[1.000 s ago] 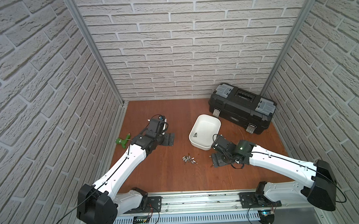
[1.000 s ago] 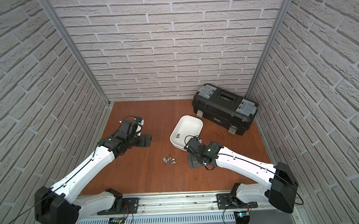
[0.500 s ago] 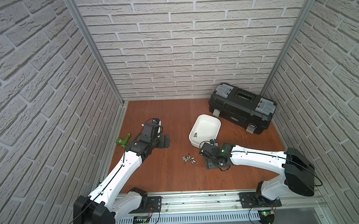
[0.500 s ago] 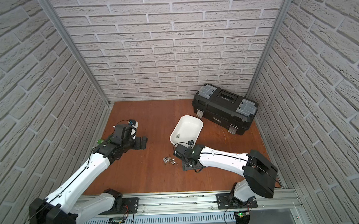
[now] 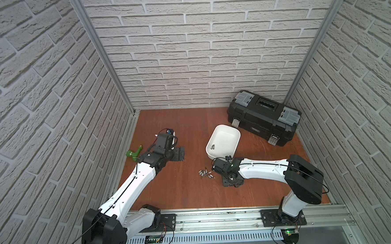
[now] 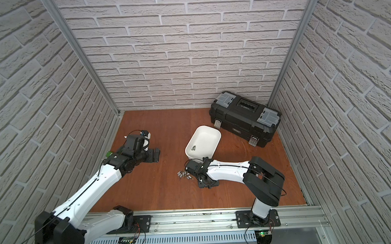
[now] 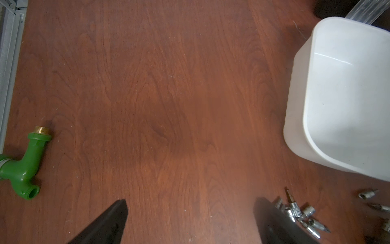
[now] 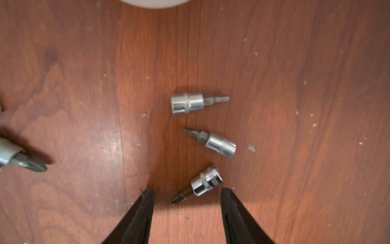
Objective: Put the bit on the desktop into the storage box
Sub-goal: Pick up the screwdriver bit from the center of the board.
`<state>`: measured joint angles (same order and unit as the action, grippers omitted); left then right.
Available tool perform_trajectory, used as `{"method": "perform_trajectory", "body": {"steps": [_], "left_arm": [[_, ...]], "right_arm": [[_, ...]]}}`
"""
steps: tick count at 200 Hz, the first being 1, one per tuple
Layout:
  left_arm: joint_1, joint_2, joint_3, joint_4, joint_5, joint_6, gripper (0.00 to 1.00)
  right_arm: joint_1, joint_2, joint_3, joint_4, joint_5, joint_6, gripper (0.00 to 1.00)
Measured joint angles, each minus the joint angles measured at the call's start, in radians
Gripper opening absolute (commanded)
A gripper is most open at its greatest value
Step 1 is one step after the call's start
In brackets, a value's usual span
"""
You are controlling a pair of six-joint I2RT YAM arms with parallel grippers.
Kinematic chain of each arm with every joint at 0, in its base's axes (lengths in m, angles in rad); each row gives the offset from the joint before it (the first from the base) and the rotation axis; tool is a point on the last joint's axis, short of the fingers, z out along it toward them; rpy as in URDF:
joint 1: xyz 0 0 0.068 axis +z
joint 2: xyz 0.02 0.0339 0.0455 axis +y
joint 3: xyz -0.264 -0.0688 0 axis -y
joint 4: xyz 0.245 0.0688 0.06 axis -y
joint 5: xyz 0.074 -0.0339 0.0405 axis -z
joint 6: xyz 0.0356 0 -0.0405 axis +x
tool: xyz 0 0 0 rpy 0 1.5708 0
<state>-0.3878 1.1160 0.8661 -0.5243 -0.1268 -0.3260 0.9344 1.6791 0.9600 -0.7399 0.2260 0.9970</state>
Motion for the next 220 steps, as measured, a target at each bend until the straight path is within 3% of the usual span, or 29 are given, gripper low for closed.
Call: {"method": "perform_trajectory", "body": {"steps": [56,220], "left_arm": [[0.001,0.001,0.0,-0.001,0.0,0.0,0.98],[0.001,0.016,0.001,-0.007,0.0,0.0,0.98]], "right_arm": [[-0.035,-0.014,-0.023,0.047,-0.029,0.003,0.53],[-0.068,-0.035,-0.056,0.09,-0.023,-0.002,0.12]]}}
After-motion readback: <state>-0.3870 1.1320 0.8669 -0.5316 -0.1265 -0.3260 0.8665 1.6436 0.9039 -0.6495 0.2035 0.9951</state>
